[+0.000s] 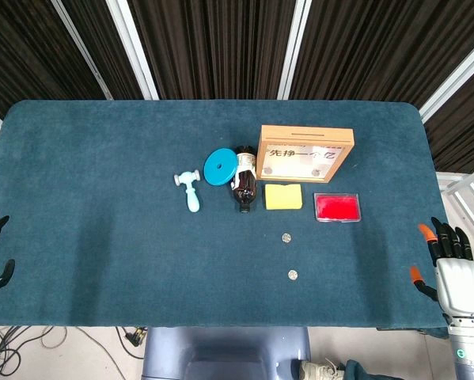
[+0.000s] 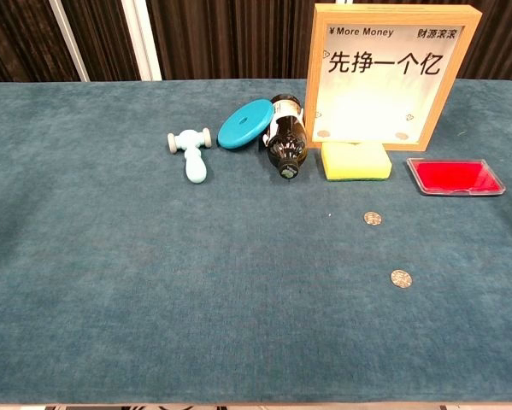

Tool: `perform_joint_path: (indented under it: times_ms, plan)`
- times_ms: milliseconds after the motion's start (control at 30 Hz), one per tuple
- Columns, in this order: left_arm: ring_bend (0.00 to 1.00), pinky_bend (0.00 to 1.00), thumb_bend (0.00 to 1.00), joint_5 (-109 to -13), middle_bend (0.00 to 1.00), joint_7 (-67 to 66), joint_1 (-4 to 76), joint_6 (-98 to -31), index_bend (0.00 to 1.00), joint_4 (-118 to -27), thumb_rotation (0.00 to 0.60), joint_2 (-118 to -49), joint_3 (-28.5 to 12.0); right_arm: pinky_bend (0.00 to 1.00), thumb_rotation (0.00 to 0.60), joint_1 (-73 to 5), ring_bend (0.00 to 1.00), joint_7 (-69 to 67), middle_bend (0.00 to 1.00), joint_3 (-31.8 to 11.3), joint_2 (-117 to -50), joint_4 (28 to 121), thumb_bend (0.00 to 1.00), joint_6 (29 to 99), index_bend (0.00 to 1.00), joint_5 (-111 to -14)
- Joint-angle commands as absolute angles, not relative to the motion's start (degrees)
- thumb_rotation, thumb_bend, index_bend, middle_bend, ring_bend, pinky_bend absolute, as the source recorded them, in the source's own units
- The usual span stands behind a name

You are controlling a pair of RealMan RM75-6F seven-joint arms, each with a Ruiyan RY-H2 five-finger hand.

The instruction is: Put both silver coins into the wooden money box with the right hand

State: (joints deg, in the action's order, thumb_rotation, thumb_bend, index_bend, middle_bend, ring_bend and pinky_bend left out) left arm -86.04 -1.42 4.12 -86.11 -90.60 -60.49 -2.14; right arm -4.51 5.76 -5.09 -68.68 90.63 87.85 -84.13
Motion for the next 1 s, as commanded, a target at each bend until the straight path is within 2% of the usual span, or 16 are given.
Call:
perform_joint_path:
  times_ms: [33, 733, 833, 1000]
  plan:
    - [0.0, 0.0, 0.4, -86.06, 0.0, -0.7, 4.02, -86.34, 0.06, -90.42, 0.6, -60.52, -2.22, 0.0, 0.6, -4.47, 0.0, 6.07, 0.0, -4.94, -68.91, 91.25, 0.41, 87.4, 0.12, -83.8]
    - [0.0, 0.0, 0.4, -85.84, 0.0, -0.68, 4.03, -85.72, 0.06, -90.99, 0.6, -60.47, -1.96, 0.0, 0.6, -5.4, 0.0, 1.63, 0.0, -3.43, -68.82, 92.14, 0.41, 84.78, 0.14, -86.65]
    - [0.0, 0.0, 0.4, -84.91, 0.0, -0.42, 3.96, -85.03, 0.06, -91.59, 0.6, -60.49, -1.94, 0.0, 0.6, -6.25, 0.0, 0.82, 0.0, -2.47, -70.14, 91.56, 0.41, 83.11, 0.15, -87.96]
    - [0.0, 0.0, 0.4, -84.24, 0.0, -0.9, 4.02, -84.68, 0.06, -92.19, 0.6, -60.34, -2.12, 0.0, 0.6, -10.09, 0.0, 1.76, 0.0, -2.21, -71.84, 90.2, 0.41, 76.37, 0.15, -88.09]
